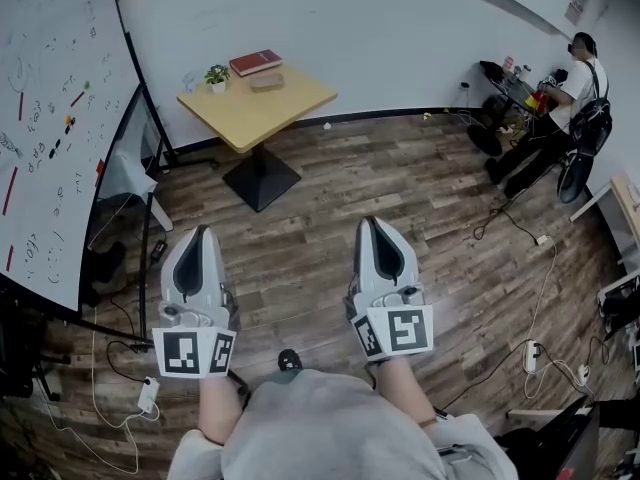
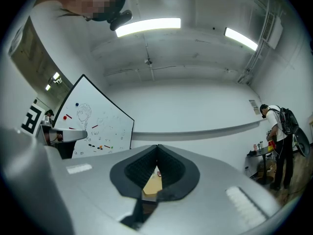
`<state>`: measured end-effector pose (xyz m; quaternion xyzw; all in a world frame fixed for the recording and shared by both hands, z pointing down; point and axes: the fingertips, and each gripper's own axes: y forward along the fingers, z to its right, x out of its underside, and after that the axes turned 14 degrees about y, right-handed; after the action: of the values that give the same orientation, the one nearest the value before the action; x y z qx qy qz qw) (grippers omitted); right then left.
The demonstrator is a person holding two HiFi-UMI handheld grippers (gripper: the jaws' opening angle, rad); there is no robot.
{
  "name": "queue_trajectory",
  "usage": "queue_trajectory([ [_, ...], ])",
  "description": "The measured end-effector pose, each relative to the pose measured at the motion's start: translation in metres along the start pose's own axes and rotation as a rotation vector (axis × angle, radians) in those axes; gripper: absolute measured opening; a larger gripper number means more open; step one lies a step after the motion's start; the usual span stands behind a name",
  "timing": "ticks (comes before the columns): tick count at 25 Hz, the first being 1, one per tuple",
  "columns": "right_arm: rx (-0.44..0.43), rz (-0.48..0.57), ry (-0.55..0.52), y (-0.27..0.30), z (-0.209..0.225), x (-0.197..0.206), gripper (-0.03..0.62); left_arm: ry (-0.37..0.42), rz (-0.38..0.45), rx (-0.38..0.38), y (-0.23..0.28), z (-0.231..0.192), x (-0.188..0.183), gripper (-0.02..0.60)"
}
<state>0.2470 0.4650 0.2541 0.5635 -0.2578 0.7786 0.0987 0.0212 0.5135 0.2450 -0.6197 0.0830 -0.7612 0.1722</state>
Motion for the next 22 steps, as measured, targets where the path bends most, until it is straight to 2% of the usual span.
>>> queue_trajectory([
  [6,0.003,0.005,-0.006,0.035,0.000,0.011,0.000,-0.046,0.029,-0.008,0.029,-0.023,0.013,0.005],
  [14,0.022,0.001,0.005,0.066,-0.007,0.033,0.000,-0.020,0.004,0.016,0.052,-0.048,0.036,0.005],
  [22,0.042,-0.031,0.015,0.080,-0.006,0.050,0.000,-0.071,-0.013,0.037,0.064,-0.058,0.058,0.005],
])
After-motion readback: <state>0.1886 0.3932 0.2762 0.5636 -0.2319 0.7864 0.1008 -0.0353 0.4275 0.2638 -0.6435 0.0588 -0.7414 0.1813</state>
